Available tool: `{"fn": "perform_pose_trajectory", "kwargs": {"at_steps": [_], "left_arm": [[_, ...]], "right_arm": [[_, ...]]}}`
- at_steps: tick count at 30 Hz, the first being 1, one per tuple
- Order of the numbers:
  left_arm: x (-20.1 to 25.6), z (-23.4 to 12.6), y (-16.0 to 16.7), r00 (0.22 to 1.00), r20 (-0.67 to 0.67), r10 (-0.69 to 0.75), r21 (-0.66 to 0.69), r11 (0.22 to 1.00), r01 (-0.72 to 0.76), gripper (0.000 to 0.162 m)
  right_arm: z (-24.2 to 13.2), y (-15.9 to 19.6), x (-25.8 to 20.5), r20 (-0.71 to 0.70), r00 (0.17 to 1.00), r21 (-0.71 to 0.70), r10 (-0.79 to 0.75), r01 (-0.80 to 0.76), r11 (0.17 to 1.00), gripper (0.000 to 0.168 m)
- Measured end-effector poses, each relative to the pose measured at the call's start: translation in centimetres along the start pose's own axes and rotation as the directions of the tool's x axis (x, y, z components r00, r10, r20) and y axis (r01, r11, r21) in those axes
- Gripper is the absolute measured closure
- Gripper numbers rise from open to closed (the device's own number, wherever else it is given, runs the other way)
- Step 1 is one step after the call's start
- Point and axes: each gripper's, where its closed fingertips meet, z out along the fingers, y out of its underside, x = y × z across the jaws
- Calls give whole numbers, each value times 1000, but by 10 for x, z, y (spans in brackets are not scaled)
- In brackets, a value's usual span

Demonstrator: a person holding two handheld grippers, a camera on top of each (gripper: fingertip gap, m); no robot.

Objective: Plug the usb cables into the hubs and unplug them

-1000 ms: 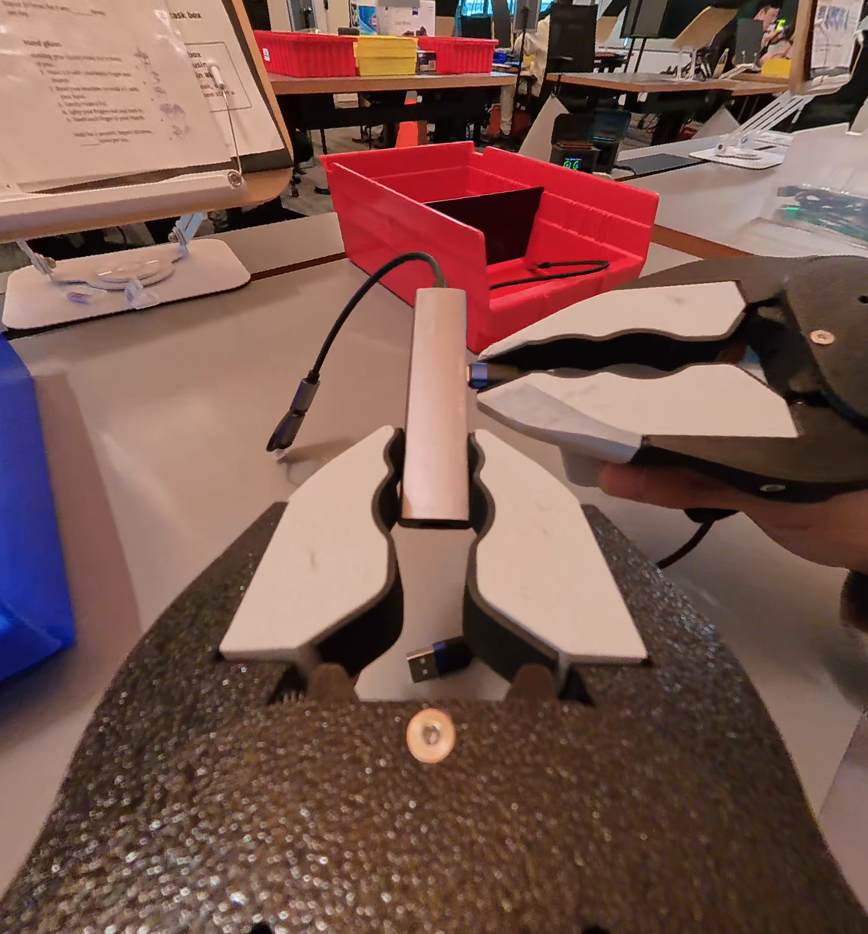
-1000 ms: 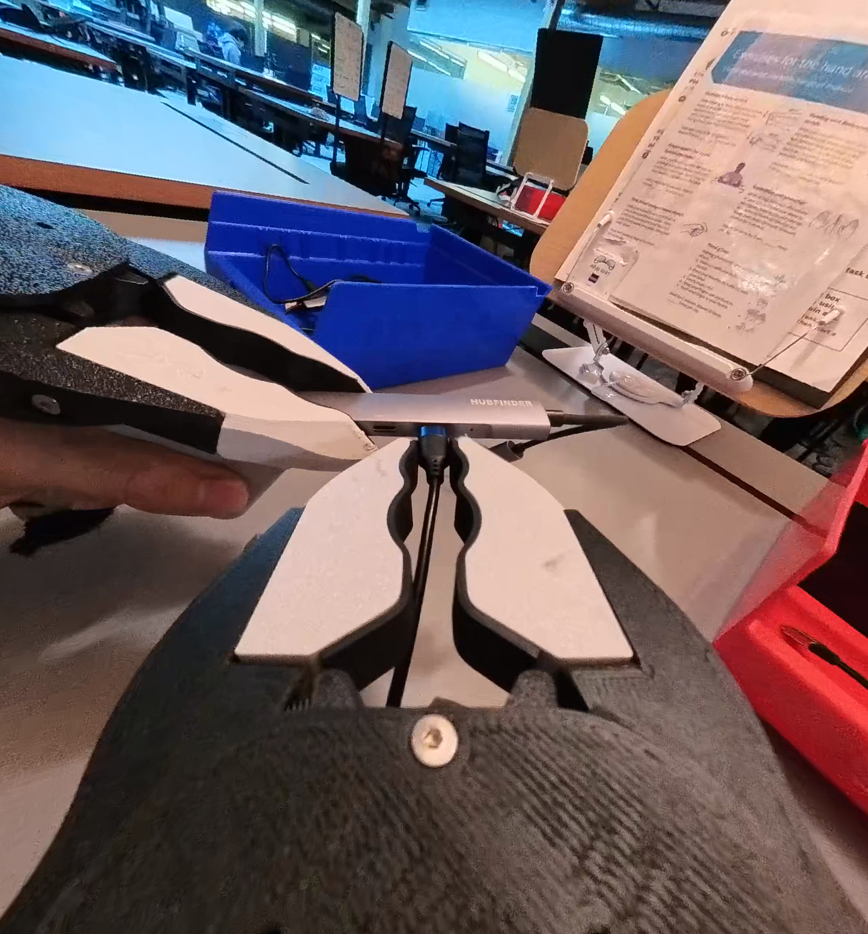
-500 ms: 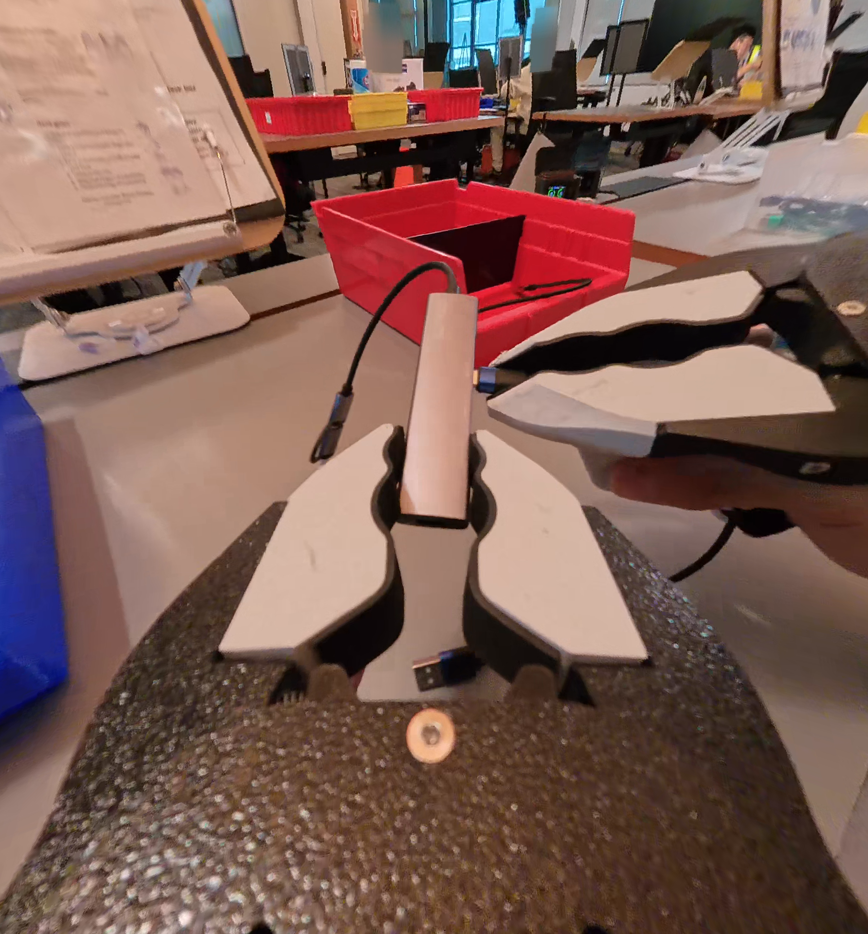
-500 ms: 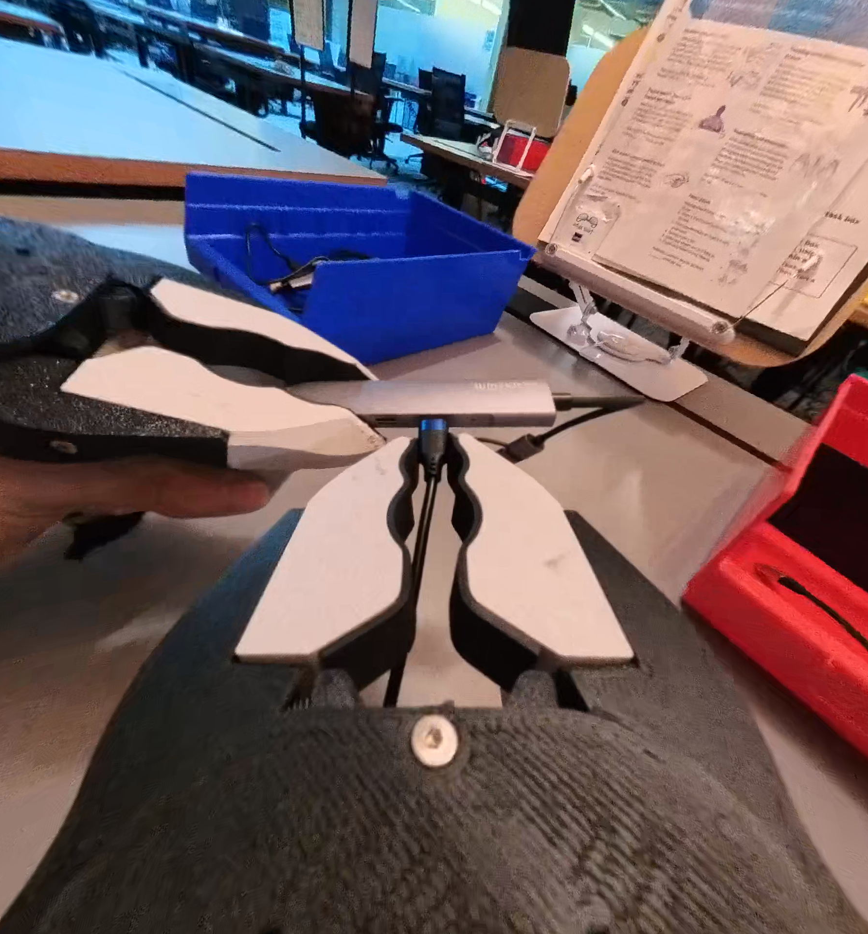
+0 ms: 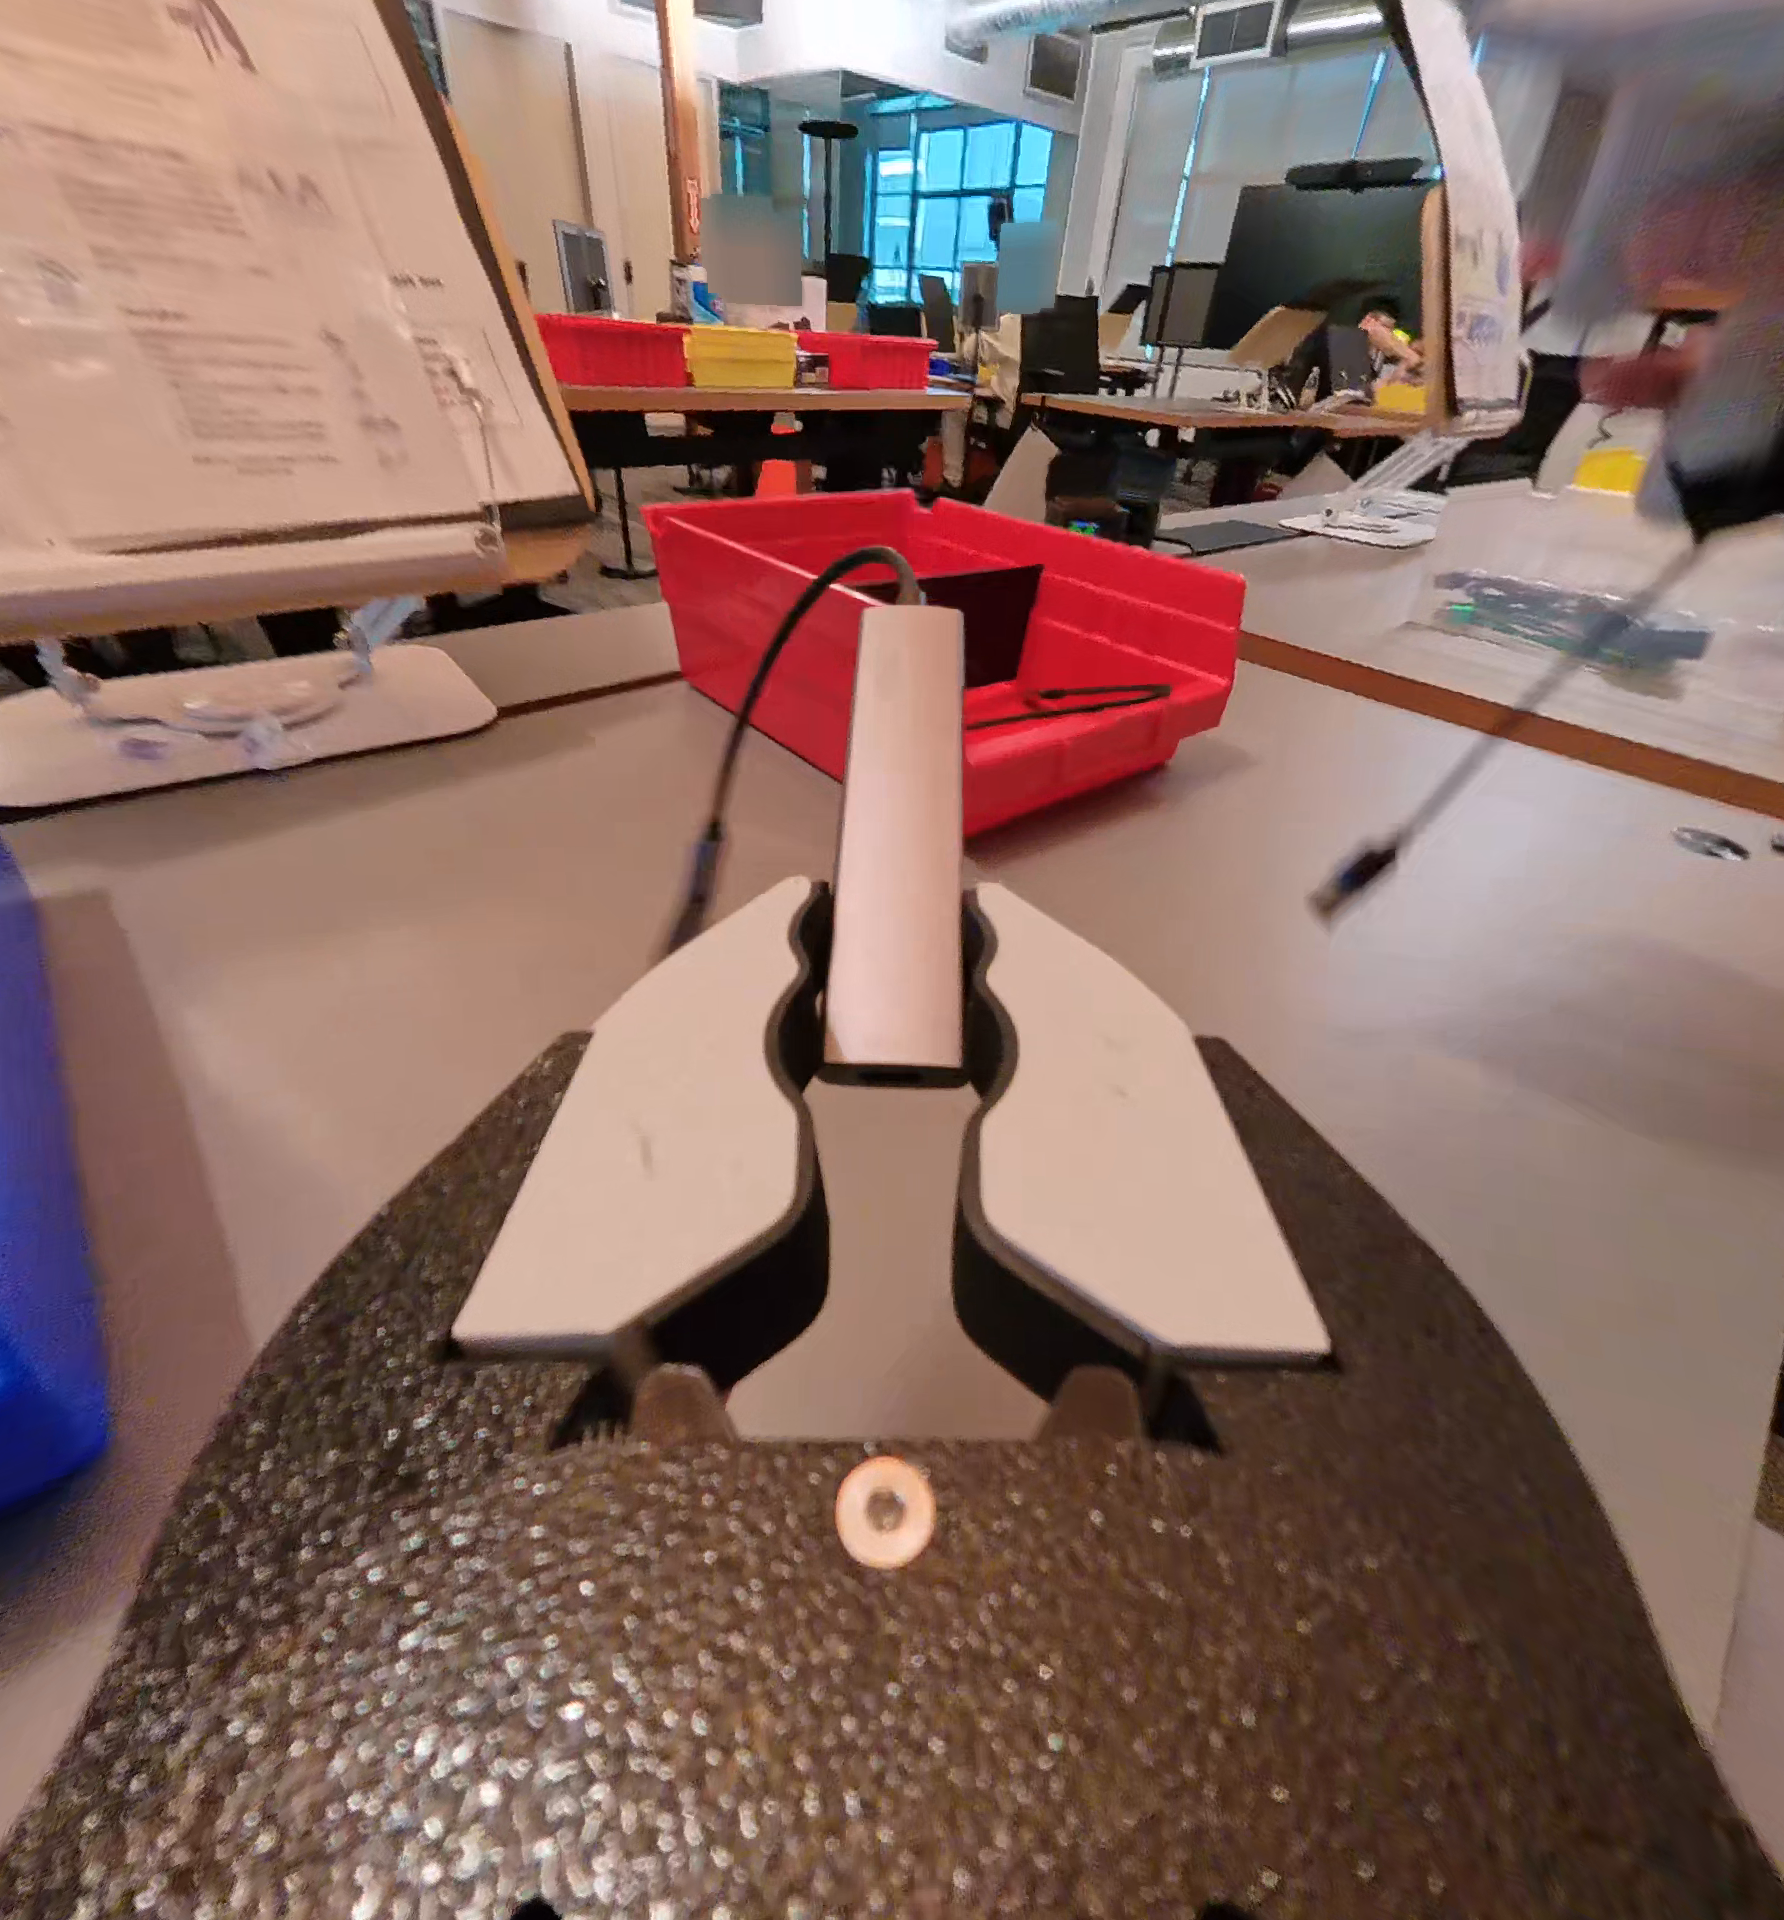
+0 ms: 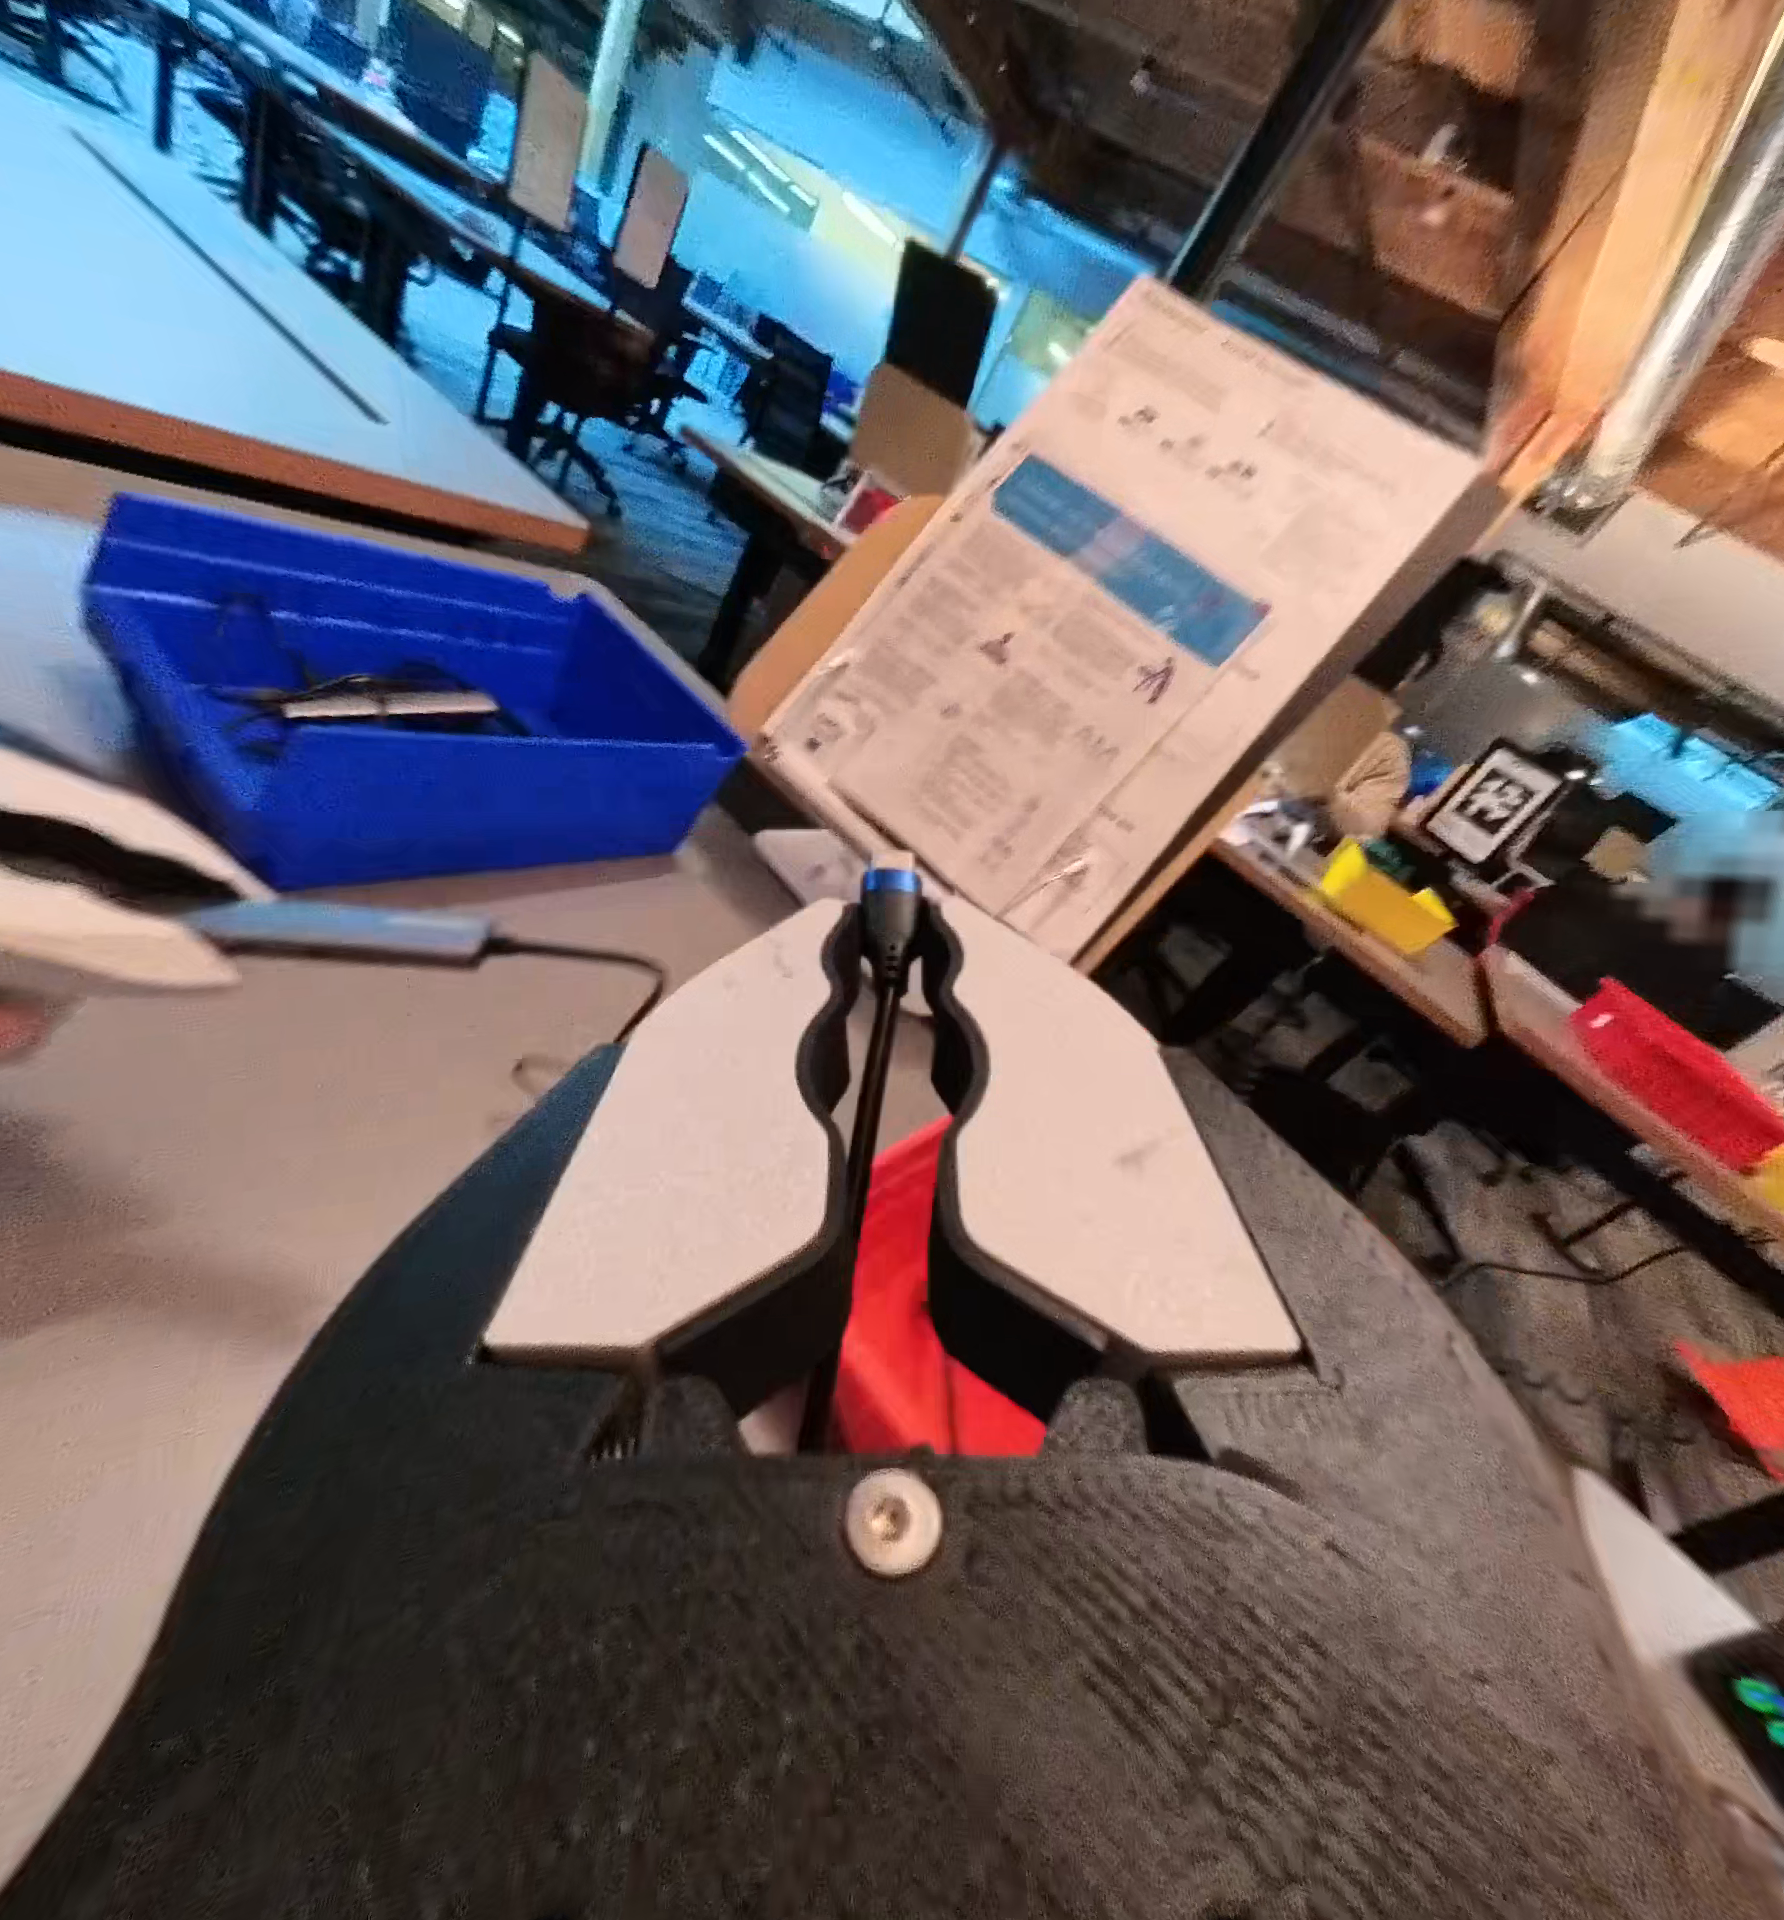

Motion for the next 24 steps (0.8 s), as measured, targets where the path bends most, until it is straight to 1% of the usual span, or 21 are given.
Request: {"fn": "perform_pose_trajectory", "kwargs": {"at_steps": [3,5,7,9,11,13,16,18,19,20,21,22,23,24], "left_arm": [[3,2,4,1000,-25,-17,1,1000,17,139],[3,3,4,1000,-28,-13,-8,1000,12,139],[2,2,3,1000,-27,-5,-4,1000,5,139],[1,2,3,999,-31,-10,-4,1000,10,139],[-1,1,3,999,-30,-11,-4,1000,11,139],[-3,0,3,1000,-28,-14,-4,1000,14,139],[-4,0,3,999,-35,-25,-1,1000,25,139],[-4,0,2,999,-38,-29,1,1000,29,139],[-4,1,2,999,-39,-29,-1,1000,29,139],[-4,2,3,999,-38,-27,-4,1000,27,139],[-4,2,3,999,-38,-25,-5,1000,25,139],[-3,3,3,999,-42,-26,-7,1000,26,139],[-3,4,3,999,-44,-28,-9,1000,28,139],[-2,5,4,999,-45,-28,-10,1000,27,139]], "right_arm": [[9,-21,64,-122,990,84,-72,82,993,157],[16,-23,99,-197,977,101,-76,98,990,157],[27,-13,124,-247,965,104,-86,114,988,156],[40,10,138,-267,962,89,-61,88,992,157],[55,39,135,-239,971,52,-19,32,998,157],[68,64,123,-203,979,5,-34,36,999,158],[80,91,110,-167,985,-40,-32,25,999,157],[88,107,106,-158,985,-82,-64,51,995,157],[91,117,102,-126,986,-133,-105,88,987,157],[96,131,96,-77,985,-202,-157,139,970,157],[99,146,89,-10,978,-281,-208,197,939,157],[100,166,81,77,971,-372,-227,239,897,156],[99,188,73,160,967,-471,-199,252,845,156],[94,209,66,222,965,-571,-137,243,784,146]]}}
